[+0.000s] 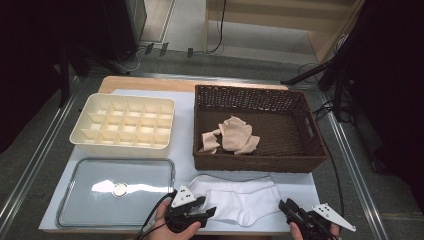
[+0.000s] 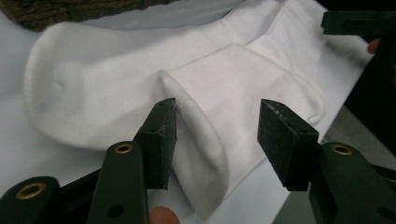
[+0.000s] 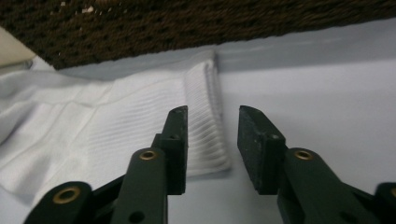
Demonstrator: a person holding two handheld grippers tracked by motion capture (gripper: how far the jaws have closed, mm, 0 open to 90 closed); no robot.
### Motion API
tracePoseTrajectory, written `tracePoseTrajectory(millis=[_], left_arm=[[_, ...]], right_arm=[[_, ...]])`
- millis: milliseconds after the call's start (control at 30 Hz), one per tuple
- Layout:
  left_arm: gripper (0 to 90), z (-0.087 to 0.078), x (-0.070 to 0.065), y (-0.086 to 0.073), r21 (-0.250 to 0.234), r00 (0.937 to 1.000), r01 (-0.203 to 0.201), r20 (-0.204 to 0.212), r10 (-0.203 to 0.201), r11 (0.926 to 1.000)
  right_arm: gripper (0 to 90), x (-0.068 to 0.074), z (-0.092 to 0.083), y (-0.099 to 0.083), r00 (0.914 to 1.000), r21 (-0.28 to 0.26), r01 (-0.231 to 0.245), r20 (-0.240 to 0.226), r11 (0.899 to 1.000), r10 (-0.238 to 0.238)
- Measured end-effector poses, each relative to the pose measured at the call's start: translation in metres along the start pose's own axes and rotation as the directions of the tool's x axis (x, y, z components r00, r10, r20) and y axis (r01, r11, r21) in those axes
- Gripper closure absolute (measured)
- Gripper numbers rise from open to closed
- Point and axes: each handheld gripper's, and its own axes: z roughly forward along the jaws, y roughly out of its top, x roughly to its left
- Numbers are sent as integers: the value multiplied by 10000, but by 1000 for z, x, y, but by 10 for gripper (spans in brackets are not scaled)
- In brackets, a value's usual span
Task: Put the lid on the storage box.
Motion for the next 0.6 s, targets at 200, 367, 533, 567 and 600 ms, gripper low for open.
tracePoseTrajectory(millis=[200,367,533,567,600], left_arm=[[741,-5,7,-1,18,9991,-49,-429,50,10000],[875,-14,12,1,-262,9993,-74,-372,64,9996],[879,-25,18,8,-752,9993,-57,-360,30,9972],[879,-27,20,10,-804,9994,-13,-350,-15,9968],[879,-28,22,12,-896,9993,53,-364,-86,9960]], right_arm=[[745,10,7,-4,9974,506,634,296,9967,-650],[857,13,3,-1,9970,721,683,302,9951,-706],[859,15,-9,8,9983,115,554,-159,9984,-552],[859,15,-11,10,9982,54,561,-199,9984,-560],[859,16,-12,13,9983,-12,543,-219,9985,-543]])
